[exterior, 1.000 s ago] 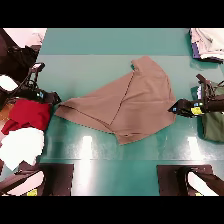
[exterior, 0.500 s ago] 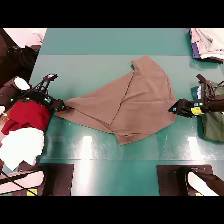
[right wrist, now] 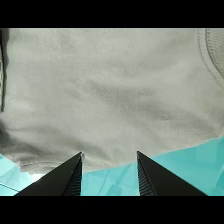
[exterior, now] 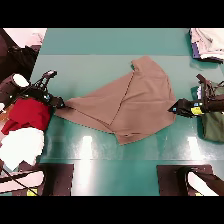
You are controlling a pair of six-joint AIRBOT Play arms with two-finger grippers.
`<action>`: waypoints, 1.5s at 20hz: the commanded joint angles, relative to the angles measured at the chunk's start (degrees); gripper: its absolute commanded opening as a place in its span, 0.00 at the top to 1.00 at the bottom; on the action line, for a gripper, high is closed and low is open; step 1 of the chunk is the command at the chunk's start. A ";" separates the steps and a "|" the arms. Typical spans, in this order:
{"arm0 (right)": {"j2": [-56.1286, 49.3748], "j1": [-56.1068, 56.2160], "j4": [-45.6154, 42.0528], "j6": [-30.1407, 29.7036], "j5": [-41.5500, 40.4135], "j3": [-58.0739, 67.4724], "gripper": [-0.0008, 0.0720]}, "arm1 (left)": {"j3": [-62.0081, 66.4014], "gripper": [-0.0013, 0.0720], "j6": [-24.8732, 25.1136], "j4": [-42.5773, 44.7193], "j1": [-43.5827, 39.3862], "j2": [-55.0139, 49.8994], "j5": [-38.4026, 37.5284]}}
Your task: Fold the shirts.
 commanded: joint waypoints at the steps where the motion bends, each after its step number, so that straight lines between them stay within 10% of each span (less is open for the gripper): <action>1: 0.04 0.04 0.00 0.02 0.04 -0.02 0.46 | 0.46 0.41 -0.48 0.85 0.02 -1.36 -0.70; 9: 0.04 0.04 0.02 0.57 0.02 -0.02 0.46 | 0.74 0.45 0.28 -7.02 0.02 -5.92 -1.33; 11: 0.04 0.04 0.02 0.57 0.04 -0.02 0.46 | 2.32 0.94 0.11 -7.06 0.02 -5.86 -2.67; 23: 6.19 -6.49 0.39 0.13 7.93 -14.62 0.45 | 0.76 0.95 1.73 -6.97 0.02 13.88 -18.05; 24: 7.02 -6.01 1.66 0.13 7.87 -17.57 0.29 | 0.79 0.95 1.70 -7.34 0.02 14.21 -18.05; 25: 7.48 -5.25 3.30 0.13 6.84 -20.00 0.17 | 0.76 0.95 1.53 -8.02 0.02 14.25 -17.77; 30: 3.39 2.69 13.35 -0.15 -8.94 -27.67 0.23 | 0.76 0.95 0.26 -12.90 0.02 14.25 -17.14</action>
